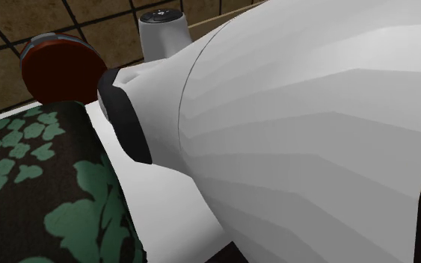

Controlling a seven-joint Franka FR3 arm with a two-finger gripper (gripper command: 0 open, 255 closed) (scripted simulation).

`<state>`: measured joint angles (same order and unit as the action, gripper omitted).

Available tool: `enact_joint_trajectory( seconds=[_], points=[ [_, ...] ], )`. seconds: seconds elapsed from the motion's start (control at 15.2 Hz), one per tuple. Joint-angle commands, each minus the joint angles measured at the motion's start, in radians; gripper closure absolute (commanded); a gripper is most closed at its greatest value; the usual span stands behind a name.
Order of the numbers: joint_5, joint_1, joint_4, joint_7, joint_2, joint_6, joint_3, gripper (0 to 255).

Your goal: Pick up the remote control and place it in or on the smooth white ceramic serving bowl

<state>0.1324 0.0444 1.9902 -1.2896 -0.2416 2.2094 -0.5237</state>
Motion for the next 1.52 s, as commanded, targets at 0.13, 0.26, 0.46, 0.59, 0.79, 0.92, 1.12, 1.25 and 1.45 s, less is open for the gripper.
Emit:
enact_joint_trajectory(
  seconds=[0.13,0.26,0.46,0.59,0.79,0.92,1.12,1.25,1.45],
  points=[
    [-0.020,0.006,-0.022,0.014,0.029,-0.047,-0.006,255],
    [-0.029,0.009,-0.035,0.020,0.042,-0.070,-0.008,255],
    [-0.041,0.012,-0.056,0.028,0.060,-0.107,-0.011,255],
    [-0.049,0.013,-0.071,0.032,0.071,-0.131,-0.013,255],
    [-0.058,0.015,-0.095,0.038,0.086,-0.168,-0.015,255],
    [-0.064,0.016,-0.113,0.042,0.094,-0.193,-0.016,255],
    [-0.071,0.018,-0.141,0.047,0.106,-0.231,-0.017,255],
    [-0.075,0.018,-0.161,0.049,0.112,-0.256,-0.017,255],
    [-0.080,0.019,-0.192,0.052,0.120,-0.294,-0.018,255]
  ],
)
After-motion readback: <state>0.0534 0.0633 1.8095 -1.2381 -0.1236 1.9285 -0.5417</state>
